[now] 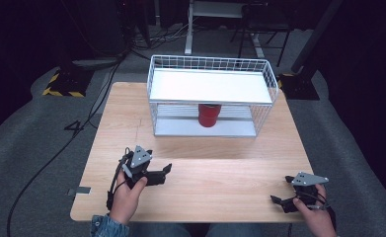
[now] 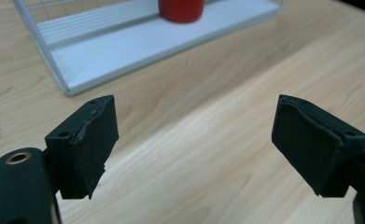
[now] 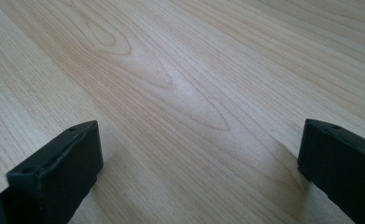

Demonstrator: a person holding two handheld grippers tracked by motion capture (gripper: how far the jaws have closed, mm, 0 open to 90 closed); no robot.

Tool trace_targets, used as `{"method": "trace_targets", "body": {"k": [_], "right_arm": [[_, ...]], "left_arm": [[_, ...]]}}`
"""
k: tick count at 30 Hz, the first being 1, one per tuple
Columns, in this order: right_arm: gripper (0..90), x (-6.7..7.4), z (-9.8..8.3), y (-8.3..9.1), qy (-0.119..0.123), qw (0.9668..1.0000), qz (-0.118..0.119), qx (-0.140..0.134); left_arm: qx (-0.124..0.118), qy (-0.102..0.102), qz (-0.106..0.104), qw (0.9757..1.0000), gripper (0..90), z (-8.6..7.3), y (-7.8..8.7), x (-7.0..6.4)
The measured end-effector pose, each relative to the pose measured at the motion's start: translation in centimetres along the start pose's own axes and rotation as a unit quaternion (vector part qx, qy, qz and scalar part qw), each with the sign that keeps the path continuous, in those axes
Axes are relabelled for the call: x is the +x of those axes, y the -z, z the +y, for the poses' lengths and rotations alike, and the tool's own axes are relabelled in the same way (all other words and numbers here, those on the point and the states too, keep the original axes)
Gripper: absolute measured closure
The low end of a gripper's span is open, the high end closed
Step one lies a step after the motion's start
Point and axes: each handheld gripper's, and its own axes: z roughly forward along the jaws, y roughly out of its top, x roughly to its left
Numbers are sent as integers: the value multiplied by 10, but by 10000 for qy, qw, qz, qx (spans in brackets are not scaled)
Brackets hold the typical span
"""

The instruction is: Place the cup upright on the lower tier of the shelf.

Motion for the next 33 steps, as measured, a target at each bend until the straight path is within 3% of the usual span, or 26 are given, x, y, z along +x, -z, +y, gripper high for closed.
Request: {"method": "trace_targets", "body": {"k": [1, 9, 13, 16, 21, 25, 29, 31, 33], "right_arm": [[0, 0, 0, 0, 0, 10000, 1, 0], [0, 0, 0, 0, -1, 10000, 1, 0], [0, 0, 0, 0, -1, 10000, 0, -1], [0, 0, 0, 0, -3, 10000, -5, -1], [0, 0, 0, 0, -5, 10000, -6, -2], [0, 0, 0, 0, -3, 10000, -6, -3], [0, 0, 0, 0, -3, 10000, -6, -4], [0, 0, 0, 0, -3, 10000, -6, -3], [0, 0, 0, 0, -2, 10000, -6, -4]], "left_arm": [[114, -72, -26, 9999, 155, -6, 3, 0], [449, -75, 26, 9990, 156, -37, 9, 2], [580, 158, 35, 9982, 155, -54, 14, 6], [714, 128, 77, 9973, 156, -64, 16, 11], [911, 164, 148, 9956, 156, -72, 15, 16], [1241, -72, 238, 9920, 157, -78, 11, 15], [1208, -117, 216, 9924, 151, -78, 9, 15], [1207, -240, 162, 9923, 147, -79, 10, 18], [1199, -193, 153, 9925, 142, -79, 10, 18]]}}
